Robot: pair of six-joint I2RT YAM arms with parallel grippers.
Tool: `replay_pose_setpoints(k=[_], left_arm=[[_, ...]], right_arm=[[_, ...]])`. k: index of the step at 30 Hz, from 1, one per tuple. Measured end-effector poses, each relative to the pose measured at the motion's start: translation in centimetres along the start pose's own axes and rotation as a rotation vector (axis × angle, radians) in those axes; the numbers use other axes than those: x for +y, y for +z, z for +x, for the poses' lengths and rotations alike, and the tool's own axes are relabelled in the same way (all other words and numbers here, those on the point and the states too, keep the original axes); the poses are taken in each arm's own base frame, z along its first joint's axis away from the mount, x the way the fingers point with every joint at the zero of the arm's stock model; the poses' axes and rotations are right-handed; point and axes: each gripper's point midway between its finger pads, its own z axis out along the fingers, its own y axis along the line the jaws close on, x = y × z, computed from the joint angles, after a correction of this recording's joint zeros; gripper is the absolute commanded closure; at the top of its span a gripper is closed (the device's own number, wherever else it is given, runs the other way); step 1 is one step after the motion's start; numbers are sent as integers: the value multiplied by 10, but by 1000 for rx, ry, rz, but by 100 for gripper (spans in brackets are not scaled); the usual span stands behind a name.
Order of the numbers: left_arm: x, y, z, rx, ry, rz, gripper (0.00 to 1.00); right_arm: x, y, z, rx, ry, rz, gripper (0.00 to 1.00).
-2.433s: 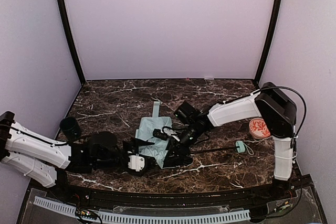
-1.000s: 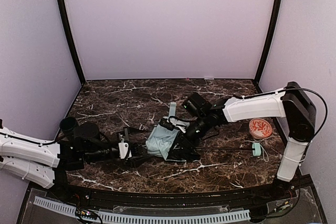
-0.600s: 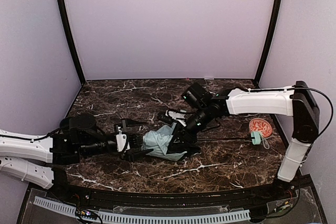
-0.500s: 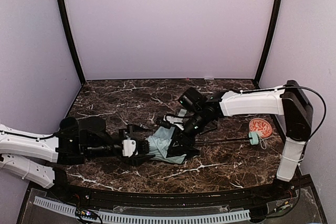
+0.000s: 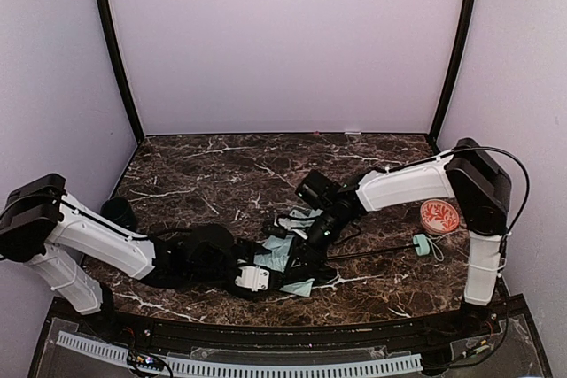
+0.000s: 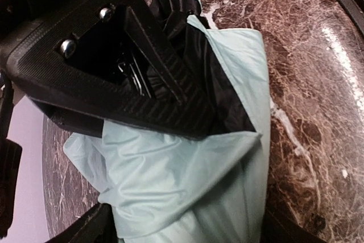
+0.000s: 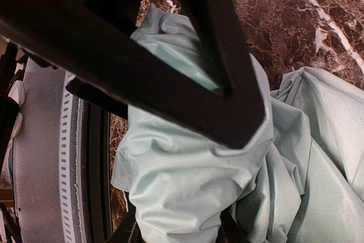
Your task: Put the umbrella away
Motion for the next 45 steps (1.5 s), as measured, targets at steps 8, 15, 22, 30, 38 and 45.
replay_pose_setpoints(k=[8,15,22,30,38,45], left_arm=[[-6,24,7,39,16,9,57],[-12,29,7,53,-33,71,87],[-16,29,4,52,-36,107,96],[-18,28,4,60,-62,125,99],[-19,28,3,65,-107,158,100],[-8,42,3,100,-284,289,100]], right_arm=[[4,4,3,-1,-15,-28,85],[-1,3,8,8,-14,5,46],[-2,-23,17,-22,-16,94,31],[2,-94,12,-180,-178,418,1],[19,-126,5,-291,-443,728,0],[32,-118,1,-252,-567,828,0]])
